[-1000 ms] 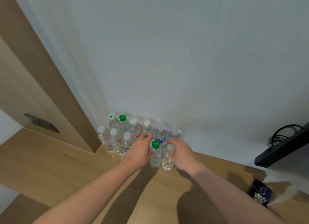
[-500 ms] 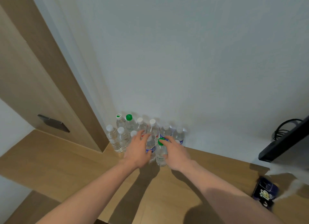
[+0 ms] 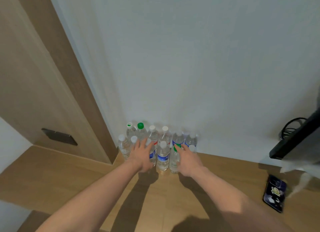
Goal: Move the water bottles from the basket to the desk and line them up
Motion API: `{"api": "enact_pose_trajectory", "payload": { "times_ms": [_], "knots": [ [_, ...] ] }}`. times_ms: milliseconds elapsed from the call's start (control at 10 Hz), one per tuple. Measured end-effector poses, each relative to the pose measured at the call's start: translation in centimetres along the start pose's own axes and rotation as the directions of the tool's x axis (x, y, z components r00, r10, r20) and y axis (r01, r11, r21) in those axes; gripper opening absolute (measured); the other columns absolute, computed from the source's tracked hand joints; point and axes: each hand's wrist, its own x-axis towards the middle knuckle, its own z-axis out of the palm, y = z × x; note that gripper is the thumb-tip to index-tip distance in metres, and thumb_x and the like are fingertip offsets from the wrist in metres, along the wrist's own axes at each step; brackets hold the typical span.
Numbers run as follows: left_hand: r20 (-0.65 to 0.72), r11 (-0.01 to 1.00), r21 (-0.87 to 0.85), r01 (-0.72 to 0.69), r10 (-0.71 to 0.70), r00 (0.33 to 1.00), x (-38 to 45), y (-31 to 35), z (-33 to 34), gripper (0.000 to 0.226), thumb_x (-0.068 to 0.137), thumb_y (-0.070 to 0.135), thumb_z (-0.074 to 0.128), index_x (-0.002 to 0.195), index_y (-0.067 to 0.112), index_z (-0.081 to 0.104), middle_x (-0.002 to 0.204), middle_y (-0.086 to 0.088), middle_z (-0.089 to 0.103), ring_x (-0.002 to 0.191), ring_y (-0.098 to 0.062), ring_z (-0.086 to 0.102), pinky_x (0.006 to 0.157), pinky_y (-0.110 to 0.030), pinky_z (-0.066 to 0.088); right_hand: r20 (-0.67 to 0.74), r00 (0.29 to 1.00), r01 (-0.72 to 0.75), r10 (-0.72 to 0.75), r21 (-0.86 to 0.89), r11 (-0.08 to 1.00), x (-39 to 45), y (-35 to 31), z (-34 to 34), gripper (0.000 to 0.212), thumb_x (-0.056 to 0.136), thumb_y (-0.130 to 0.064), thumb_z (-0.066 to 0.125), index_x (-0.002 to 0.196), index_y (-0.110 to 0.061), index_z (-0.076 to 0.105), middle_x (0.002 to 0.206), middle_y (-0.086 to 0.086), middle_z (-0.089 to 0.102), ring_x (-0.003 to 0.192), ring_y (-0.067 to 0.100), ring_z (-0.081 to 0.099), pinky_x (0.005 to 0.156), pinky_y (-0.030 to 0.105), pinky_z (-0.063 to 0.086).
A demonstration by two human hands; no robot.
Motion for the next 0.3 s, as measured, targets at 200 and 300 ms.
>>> {"api": "enact_pose_trajectory", "payload": {
  "times_ms": [200, 300],
  "knots": [
    [-0.123, 0.982, -0.101, -0.160, 0.148, 0.981, -5.4, -2.3, -1.7, 0.097, 0.093, 0.041, 0.065, 0.166, 0.031, 0.003, 0.174, 0.000, -0.011, 0.160, -0.032, -0.012, 0.131, -0.050, 0.004, -0.056, 0.998, -0.025, 0.033, 0.142, 0.990, -3.2, -2.2, 0.0, 0.080, 0.102, -0.023, 0.065, 0.168, -0.034, 0.021, 0.177, -0.003, 0.010, 0.152, 0.029, 0.041, 0.121, 0.040, 0.041],
    [-0.201, 0.969, -0.120, -0.214, 0.188, 0.962, -9.3, -4.7, -2.3, 0.095, 0.092, 0.043, 0.063, 0.167, 0.033, 0.004, 0.173, 0.003, -0.013, 0.160, -0.028, -0.014, 0.131, -0.049, 0.002, -0.114, 0.993, -0.004, 0.029, 0.209, 0.978, -5.7, -3.5, -0.3, 0.079, 0.103, -0.027, 0.064, 0.168, -0.038, 0.019, 0.177, -0.007, 0.008, 0.160, 0.025, 0.023, 0.130, 0.042, 0.028]
  ]
}}
